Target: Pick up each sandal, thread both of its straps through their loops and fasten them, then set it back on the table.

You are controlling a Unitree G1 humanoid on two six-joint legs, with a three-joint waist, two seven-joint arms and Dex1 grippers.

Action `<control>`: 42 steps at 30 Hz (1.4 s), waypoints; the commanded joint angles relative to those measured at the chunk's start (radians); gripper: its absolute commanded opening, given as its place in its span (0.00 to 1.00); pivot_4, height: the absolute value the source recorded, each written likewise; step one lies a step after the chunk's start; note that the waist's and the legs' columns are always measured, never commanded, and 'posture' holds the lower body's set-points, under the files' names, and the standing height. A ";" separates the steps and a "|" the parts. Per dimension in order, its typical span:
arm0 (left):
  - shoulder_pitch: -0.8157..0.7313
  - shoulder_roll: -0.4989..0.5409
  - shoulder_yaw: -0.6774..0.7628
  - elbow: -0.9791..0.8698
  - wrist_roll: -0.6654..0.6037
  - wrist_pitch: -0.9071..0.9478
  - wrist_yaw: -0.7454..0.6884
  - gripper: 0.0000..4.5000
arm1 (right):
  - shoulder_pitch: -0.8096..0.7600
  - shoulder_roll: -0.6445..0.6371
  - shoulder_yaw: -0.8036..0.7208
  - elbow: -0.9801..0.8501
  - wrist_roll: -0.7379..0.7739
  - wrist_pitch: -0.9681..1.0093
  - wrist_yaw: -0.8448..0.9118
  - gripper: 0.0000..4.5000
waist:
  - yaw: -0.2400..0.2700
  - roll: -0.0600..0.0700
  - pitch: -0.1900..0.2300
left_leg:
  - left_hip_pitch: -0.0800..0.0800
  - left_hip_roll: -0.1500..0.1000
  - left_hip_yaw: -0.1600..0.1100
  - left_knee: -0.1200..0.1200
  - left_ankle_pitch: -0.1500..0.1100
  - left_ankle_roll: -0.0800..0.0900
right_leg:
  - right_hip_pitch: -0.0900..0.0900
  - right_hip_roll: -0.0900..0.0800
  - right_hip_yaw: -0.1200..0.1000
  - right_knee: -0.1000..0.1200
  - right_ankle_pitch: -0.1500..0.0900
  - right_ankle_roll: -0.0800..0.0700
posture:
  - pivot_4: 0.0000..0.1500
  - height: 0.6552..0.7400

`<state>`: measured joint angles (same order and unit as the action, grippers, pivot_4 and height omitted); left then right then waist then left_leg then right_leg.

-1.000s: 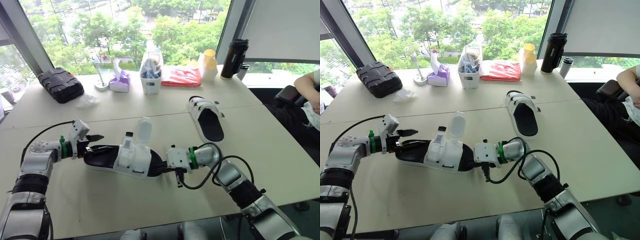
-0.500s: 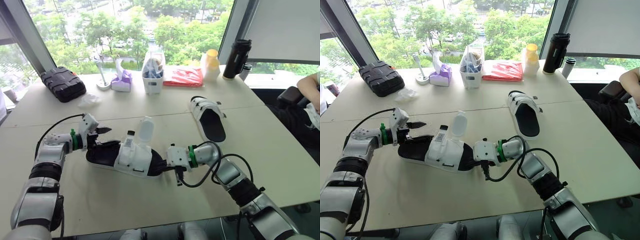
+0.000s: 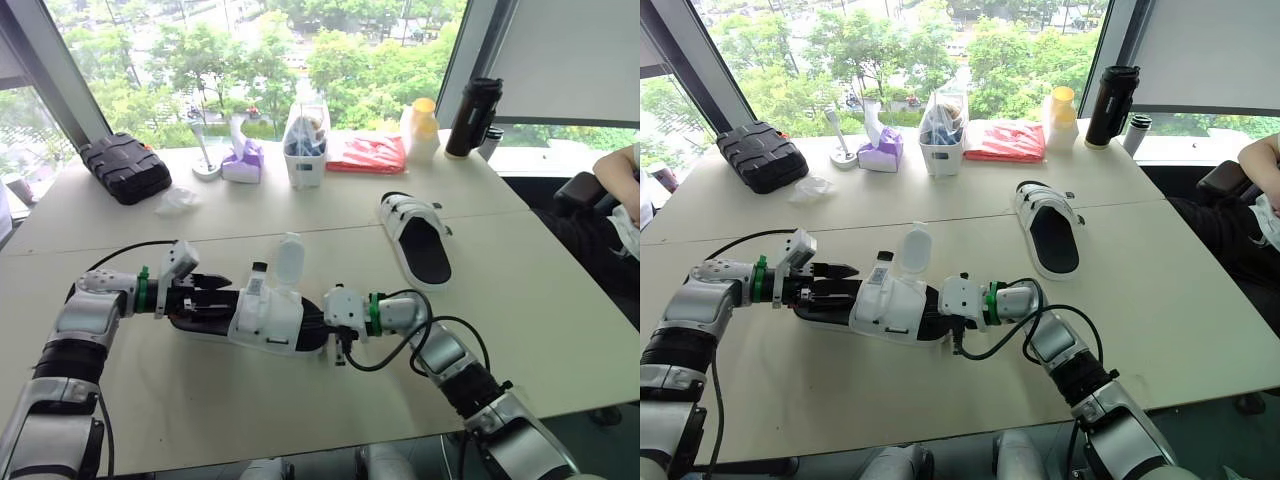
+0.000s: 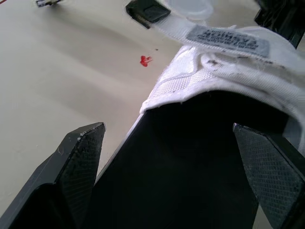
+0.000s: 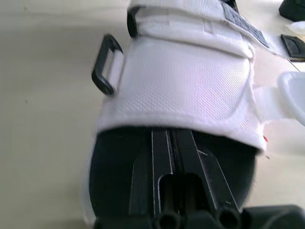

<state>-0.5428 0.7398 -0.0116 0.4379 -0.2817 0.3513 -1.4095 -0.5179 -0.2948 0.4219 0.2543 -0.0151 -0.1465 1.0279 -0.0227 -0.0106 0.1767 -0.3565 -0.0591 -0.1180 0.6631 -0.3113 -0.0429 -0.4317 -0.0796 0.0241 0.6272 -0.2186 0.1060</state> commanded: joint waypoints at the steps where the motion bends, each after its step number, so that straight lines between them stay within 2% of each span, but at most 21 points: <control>1: 0.018 0.002 0.019 -0.113 -0.055 0.073 0.009 0.99 | -0.006 0.022 -0.009 -0.018 0.036 -0.023 0.011 0.00 | 0.000 0.000 0.000 | 0.000 0.000 0.000 0.000 0.000 0.000 | 0.000 0.000 0.000 0.000 0.000 0.000 | 1.00 1.00; 6: 0.105 0.019 -0.010 -0.307 -0.090 0.171 0.004 0.99 | -0.013 0.037 -0.002 -0.032 0.053 -0.024 0.040 0.00 | -0.005 0.000 0.000 | 0.000 0.001 0.000 0.000 0.000 0.000 | 0.000 0.000 0.000 0.000 0.000 0.000 | 1.00 1.00; 12: 0.152 0.059 -0.011 -0.410 -0.112 0.225 0.000 0.99 | -0.022 0.030 -0.003 -0.032 0.056 -0.022 0.065 0.00 | -0.016 0.000 0.001 | 0.000 0.001 0.000 0.000 0.000 0.000 | -0.001 0.000 0.000 0.000 0.000 0.000 | 1.00 1.00; 19: 0.201 0.082 -0.001 -0.408 -0.084 0.173 0.031 0.99 | -0.009 0.022 0.000 -0.018 0.049 -0.026 0.081 0.00 | -0.020 0.000 0.001 | 0.000 0.001 0.000 -0.001 0.000 0.000 | -0.001 0.000 0.000 0.000 0.000 0.000 | 1.00 1.00; 27: 0.265 0.118 -0.011 -0.316 0.012 0.005 0.071 0.99 | 0.009 0.028 0.016 0.054 0.028 -0.053 0.078 0.00 | -0.020 0.000 0.001 | 0.001 0.002 0.000 -0.001 0.000 0.000 | -0.001 0.000 0.001 0.000 0.000 0.000 | 1.00 1.00; 36: 0.221 0.088 0.241 -0.373 -0.274 0.299 0.175 0.99 | -0.005 0.008 0.055 0.093 -0.016 -0.044 0.106 0.00 | -0.022 0.000 0.000 | 0.002 0.002 -0.001 -0.001 0.000 0.000 | 0.000 0.000 0.001 0.001 0.000 0.000 | 1.00 1.00; 40: 0.172 0.066 0.290 -0.348 -0.345 0.379 0.232 0.99 | -0.012 0.004 0.061 0.103 -0.020 -0.042 0.113 0.00 | -0.021 0.000 0.000 | 0.002 0.002 -0.001 -0.001 0.000 0.000 | 0.000 0.001 0.001 0.001 0.000 0.000 | 1.00 1.00; 42: 0.120 0.022 0.291 -0.304 -0.341 0.380 0.305 0.99 | -0.018 0.004 0.058 0.109 -0.020 -0.045 0.115 0.00 | -0.019 0.000 0.000 | 0.003 0.002 -0.001 -0.001 0.000 0.000 | 0.001 0.000 0.001 0.001 0.000 0.000 | 1.00 1.00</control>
<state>-0.4011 0.7725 0.2560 0.1203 -0.6074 0.7305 -1.1471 -0.5442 -0.2848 0.4479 0.3304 -0.0035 -0.2039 1.1302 -0.0422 -0.0104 0.1765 -0.3526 -0.0573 -0.1197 0.6619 -0.3112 -0.0430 -0.4296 -0.0794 0.0247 0.6284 -0.2187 0.1058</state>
